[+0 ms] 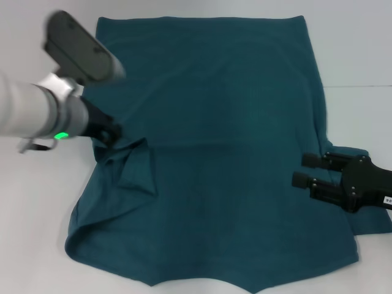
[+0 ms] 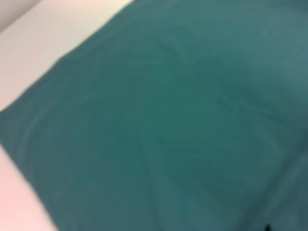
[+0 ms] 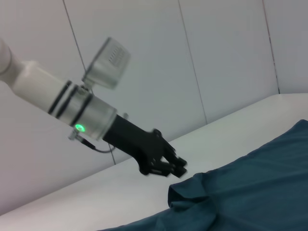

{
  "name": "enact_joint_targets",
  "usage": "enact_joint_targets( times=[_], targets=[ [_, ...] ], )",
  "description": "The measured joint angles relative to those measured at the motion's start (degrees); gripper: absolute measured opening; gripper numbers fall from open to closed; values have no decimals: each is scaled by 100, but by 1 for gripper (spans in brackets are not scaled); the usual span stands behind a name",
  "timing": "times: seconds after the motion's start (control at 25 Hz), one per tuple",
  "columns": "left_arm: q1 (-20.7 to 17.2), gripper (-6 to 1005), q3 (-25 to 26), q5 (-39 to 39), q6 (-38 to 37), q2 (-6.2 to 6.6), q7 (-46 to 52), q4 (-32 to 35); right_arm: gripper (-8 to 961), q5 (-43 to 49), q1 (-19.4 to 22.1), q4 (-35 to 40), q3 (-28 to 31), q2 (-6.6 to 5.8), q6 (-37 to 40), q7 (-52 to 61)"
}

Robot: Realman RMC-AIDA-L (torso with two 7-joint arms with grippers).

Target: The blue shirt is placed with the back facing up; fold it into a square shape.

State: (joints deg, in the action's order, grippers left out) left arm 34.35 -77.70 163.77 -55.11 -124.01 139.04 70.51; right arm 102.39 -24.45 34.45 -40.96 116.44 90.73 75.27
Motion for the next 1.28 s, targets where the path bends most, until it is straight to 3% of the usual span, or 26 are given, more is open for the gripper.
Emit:
enact_joint_targets(
  times=[0.16,0.28,0.48,0.92,1.28],
  targets=[
    [-72,110,550,2,-404,6,-25,299,584,-3,-21,20,0,12,31,19],
    [-49,332,755,4,-465,9,-6,50,584,-5,-53,22,0,25,36,21],
    [102,580,809,4,-401,6,165,-527,584,-6,-110,26,-9,29,41,23],
    [146,657,829,1,-56,7,336,-755,584,5,-113,-14,0,28,36,12],
    [231,649,783,-3,390,9,274,-1184,584,-6,-94,4,10,37,36,23]
  ],
)
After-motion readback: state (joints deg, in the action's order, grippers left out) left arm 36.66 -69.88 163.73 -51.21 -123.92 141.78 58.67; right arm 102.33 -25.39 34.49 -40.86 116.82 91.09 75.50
